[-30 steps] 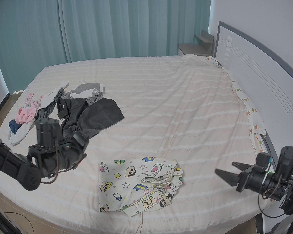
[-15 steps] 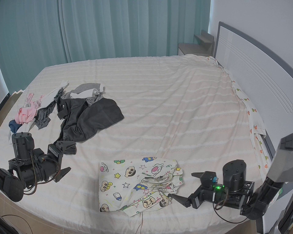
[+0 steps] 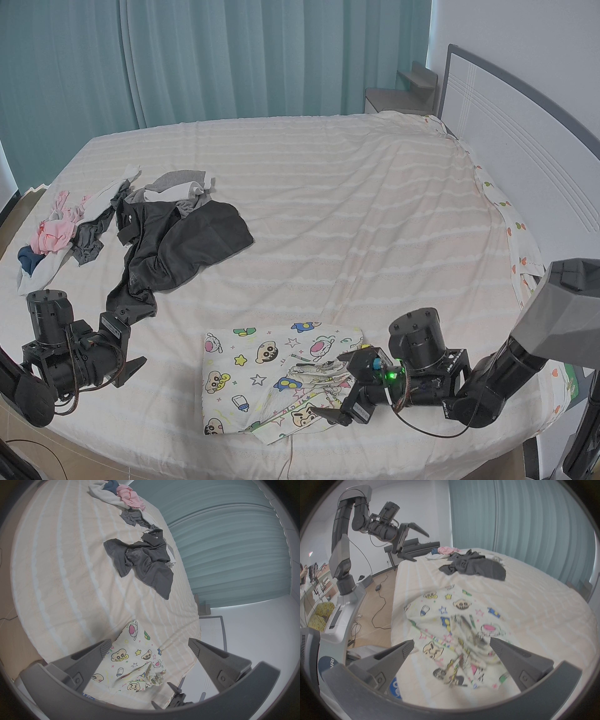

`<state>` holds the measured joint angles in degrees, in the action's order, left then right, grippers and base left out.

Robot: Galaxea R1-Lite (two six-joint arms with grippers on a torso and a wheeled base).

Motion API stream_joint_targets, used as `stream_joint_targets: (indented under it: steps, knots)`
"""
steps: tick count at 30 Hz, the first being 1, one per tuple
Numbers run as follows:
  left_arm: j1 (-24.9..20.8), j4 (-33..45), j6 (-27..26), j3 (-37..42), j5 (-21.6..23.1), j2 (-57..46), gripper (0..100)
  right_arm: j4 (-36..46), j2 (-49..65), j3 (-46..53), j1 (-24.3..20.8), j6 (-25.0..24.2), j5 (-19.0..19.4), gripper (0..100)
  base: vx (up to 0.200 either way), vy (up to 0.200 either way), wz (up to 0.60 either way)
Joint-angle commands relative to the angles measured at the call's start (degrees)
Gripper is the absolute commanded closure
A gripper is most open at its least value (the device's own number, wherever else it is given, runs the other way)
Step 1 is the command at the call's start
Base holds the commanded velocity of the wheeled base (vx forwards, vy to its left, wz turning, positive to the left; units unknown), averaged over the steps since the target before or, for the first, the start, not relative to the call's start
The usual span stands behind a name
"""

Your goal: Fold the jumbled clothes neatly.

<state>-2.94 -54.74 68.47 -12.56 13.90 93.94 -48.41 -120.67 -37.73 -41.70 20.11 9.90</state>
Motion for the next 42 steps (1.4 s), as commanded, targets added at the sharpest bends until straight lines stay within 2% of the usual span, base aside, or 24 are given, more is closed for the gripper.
stream_joint_targets:
  steps: [1,5,12,16,23,29,33,42]
  knots:
    - [0.04,-0.37,-0.01,0.69,0.08,1.07,0,3.41,0.18,-8.06,-0.57,2.91,0.91,0,0.0,0.0,0.0]
    - [-0.05,-0.37,-0.01,0.78,-0.01,0.89,0,8.33,-1.23,-11.14,-0.48,3.62,0.91,0,0.0,0.0,0.0]
    - [-0.14,-0.37,-0.1,1.04,-0.01,0.98,0,8.59,-2.46,-11.23,0.22,3.53,4.43,0,0.0,0.0,0.0]
    - [-0.05,-0.46,-0.01,1.13,-0.01,0.98,0,8.51,-2.46,-10.52,2.86,3.62,6.27,0,0.0,0.0,0.0]
    - [-0.23,-0.37,-0.01,1.22,0.08,1.07,0,8.42,-4.48,-10.08,4.97,3.88,7.68,0,0.0,0.0,0.0]
    - [-0.23,-0.46,-0.01,1.39,0.08,1.07,0,7.8,-6.5,-11.84,6.02,3.62,11.81,0,0.0,0.0,0.0]
    - [-0.31,-0.46,0.17,1.39,0.08,1.24,0,7.8,-8.52,-13.07,7.51,3.62,12.25,0,0.0,0.0,0.0]
    - [-0.23,-0.46,0.17,1.39,0.08,1.51,0,7.72,-12.92,-17.2,7.25,3.7,12.43,0,0.0,0.0,0.0]
